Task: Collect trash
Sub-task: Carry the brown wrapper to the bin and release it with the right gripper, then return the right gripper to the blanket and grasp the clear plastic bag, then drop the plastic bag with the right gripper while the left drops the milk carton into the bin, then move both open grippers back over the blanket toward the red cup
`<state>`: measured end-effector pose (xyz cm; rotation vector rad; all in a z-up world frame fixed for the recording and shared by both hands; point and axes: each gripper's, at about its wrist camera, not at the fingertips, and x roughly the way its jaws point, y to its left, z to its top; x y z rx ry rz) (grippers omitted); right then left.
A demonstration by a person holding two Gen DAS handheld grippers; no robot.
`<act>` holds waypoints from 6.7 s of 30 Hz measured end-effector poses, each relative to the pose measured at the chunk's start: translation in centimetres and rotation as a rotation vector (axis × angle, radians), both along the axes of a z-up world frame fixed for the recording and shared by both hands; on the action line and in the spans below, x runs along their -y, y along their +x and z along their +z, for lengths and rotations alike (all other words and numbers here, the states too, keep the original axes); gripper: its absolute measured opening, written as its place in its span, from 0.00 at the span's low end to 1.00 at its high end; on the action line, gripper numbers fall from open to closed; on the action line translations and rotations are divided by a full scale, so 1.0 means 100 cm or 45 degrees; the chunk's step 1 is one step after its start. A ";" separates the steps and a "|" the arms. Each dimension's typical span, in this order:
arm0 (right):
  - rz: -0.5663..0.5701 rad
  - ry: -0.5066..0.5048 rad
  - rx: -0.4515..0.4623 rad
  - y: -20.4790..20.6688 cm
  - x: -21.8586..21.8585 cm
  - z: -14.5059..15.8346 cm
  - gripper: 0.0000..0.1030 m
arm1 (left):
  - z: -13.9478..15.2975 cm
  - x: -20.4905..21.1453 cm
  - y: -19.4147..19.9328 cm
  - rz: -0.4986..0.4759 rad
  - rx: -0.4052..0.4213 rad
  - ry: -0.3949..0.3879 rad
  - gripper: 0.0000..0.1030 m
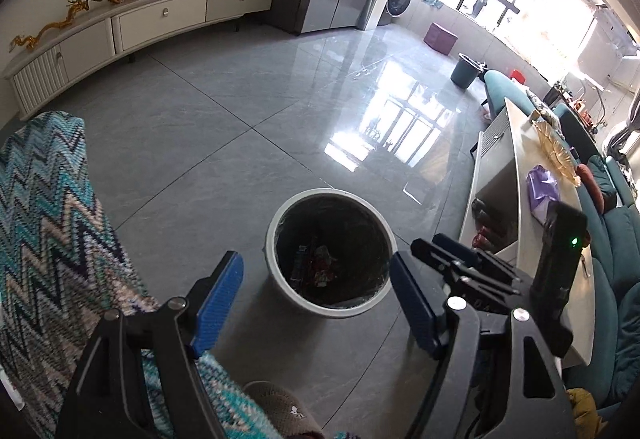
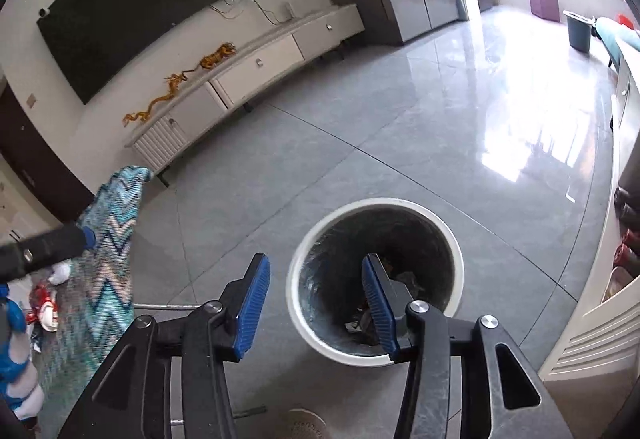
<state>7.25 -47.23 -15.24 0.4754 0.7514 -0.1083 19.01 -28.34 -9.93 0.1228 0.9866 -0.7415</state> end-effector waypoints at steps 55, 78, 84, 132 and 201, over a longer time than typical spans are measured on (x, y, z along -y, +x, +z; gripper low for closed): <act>0.808 -0.168 0.083 0.035 -0.341 0.109 0.52 | 0.006 -0.503 -0.068 0.815 0.168 0.028 0.79; 1.140 -0.250 -0.049 0.141 -0.472 0.054 0.63 | -0.048 -0.502 0.015 0.799 0.014 0.286 0.79; 1.144 -0.278 -0.053 0.156 -0.481 0.047 0.63 | -0.056 -0.506 0.016 0.821 -0.020 0.266 0.74; 0.923 -0.206 0.325 -0.006 -0.311 0.139 0.16 | 0.074 -0.455 -0.109 0.704 0.262 -0.105 0.50; 0.047 0.072 -0.047 -0.002 0.007 -0.041 0.51 | -0.020 0.029 0.008 -0.049 -0.144 0.043 0.65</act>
